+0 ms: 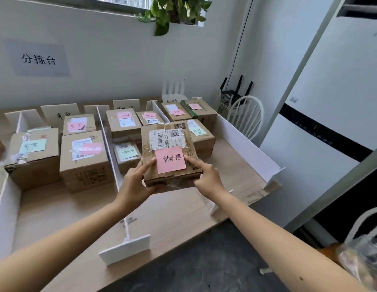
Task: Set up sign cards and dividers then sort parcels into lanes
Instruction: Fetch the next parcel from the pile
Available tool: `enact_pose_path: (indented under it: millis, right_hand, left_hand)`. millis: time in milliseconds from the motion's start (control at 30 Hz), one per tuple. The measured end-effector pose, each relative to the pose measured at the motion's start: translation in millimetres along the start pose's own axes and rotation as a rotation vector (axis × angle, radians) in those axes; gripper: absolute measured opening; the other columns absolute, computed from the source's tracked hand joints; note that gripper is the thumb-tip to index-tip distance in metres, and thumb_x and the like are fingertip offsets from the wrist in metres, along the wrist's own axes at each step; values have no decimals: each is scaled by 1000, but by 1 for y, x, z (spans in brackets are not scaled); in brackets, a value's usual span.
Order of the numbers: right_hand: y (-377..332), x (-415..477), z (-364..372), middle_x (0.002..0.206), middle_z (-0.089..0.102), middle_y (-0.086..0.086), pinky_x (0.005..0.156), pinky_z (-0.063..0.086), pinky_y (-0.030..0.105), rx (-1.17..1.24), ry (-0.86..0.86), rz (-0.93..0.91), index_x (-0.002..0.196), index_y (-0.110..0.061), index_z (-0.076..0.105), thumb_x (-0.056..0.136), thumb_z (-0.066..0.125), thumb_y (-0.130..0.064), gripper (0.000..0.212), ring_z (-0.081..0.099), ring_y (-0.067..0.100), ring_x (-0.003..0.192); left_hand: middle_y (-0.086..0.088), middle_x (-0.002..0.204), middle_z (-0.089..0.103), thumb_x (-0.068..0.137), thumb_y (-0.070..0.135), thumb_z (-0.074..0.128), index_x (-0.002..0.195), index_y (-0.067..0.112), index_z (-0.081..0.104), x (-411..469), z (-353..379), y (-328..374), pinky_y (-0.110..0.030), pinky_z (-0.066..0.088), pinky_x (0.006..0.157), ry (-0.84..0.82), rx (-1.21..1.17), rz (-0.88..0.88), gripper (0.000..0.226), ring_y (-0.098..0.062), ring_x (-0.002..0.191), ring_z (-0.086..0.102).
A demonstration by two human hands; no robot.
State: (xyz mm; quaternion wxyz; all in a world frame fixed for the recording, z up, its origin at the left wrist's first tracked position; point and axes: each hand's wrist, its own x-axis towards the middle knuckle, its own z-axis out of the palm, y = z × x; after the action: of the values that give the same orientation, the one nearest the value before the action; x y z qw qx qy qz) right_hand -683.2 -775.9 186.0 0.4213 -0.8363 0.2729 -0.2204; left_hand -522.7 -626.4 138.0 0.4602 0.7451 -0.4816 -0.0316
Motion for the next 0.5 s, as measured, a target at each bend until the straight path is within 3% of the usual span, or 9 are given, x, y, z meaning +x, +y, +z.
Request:
enact_pose_path:
  millis: [67, 200, 367, 433, 500]
  right_hand:
    - [8, 4, -2, 130, 56, -11, 96, 30, -3, 5, -17, 13, 132, -22, 58, 68, 46, 22, 79, 45, -4, 117]
    - [26, 13, -3, 135, 56, -5, 103, 40, 16, 27, -58, 46, 133, -25, 57, 70, 49, 20, 77, 51, 11, 123]
    - [50, 28, 5, 137, 55, -4, 106, 42, 31, -8, -122, 50, 137, -28, 51, 76, 68, 2, 70, 52, 15, 124]
    - [57, 38, 7, 139, 53, -4, 108, 41, 32, -3, -151, 73, 139, -27, 50, 77, 70, 0, 71, 50, 15, 126]
    - [62, 49, 10, 140, 51, -4, 109, 40, 29, -8, -174, 93, 139, -27, 49, 77, 69, 1, 71, 48, 14, 128]
  left_hand:
    - [-4, 144, 45, 67, 13, 84, 141, 29, 43, 2, 8, -7, -50, 48, 96, -12, 2, -26, 86, -32, 111, 57]
    - [-6, 146, 43, 66, 20, 85, 141, 30, 42, 6, 24, -17, -52, 47, 96, -24, 20, -49, 87, -34, 118, 53]
    - [3, 137, 48, 66, 8, 84, 136, 14, 48, 13, 42, -20, -32, 45, 96, -5, 43, -27, 79, -23, 114, 54]
    - [1, 138, 49, 66, 9, 84, 136, 15, 48, 18, 48, -28, -32, 44, 97, -15, 51, -50, 78, -23, 114, 53]
    - [-4, 138, 50, 66, 7, 83, 134, 14, 50, 23, 53, -36, -21, 39, 93, -18, 76, -89, 76, -21, 110, 53]
